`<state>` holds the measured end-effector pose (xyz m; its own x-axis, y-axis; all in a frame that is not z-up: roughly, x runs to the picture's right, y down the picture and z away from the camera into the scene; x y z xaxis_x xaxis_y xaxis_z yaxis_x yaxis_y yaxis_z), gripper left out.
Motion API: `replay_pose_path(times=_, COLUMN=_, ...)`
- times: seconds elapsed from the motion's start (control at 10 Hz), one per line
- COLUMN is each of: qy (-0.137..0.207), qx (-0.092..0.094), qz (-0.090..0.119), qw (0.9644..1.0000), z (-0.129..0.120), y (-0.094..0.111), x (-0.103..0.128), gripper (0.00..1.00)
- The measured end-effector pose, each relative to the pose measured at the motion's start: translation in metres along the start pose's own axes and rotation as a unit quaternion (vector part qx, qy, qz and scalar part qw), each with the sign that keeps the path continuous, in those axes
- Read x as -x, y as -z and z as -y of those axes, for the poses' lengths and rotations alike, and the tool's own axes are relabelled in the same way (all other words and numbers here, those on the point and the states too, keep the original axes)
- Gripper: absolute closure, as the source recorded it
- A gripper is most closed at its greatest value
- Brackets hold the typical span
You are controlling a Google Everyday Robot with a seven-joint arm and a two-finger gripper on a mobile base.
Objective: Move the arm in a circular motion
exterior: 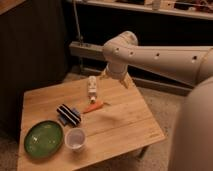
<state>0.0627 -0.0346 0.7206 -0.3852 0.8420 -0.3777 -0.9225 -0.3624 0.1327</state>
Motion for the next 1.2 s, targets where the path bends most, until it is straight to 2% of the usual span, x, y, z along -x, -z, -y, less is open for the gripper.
replay_pose_path(times=0.2, qy=-0.016, qx=-0.006, qz=-0.001, qw=0.9998, z=0.004, y=0.000, x=-0.008, gripper=0.20)
replay_pose_path(times=0.4, qy=-0.030, qx=-0.002, qz=-0.016, qw=0.9994, z=0.010, y=-0.001, x=-0.031, gripper=0.20)
replay_pose_path(times=0.5, qy=-0.033, qx=-0.001, qz=-0.030, qw=0.9990, z=0.021, y=0.005, x=-0.059, gripper=0.20)
replay_pose_path(times=0.6, qy=-0.040, qx=-0.001, qz=-0.038, qw=0.9985, z=0.027, y=0.008, x=-0.074, gripper=0.20)
replay_pose_path(times=0.8, qy=-0.050, qx=-0.003, qz=-0.042, qw=0.9979, z=0.045, y=0.014, x=-0.089, gripper=0.20)
replay_pose_path(times=1.1, qy=-0.030, qx=0.013, qz=-0.057, qw=0.9979, z=0.040, y=0.026, x=-0.118, gripper=0.20)
replay_pose_path(times=1.2, qy=-0.014, qx=0.019, qz=-0.060, qw=0.9979, z=0.031, y=0.029, x=-0.125, gripper=0.20)
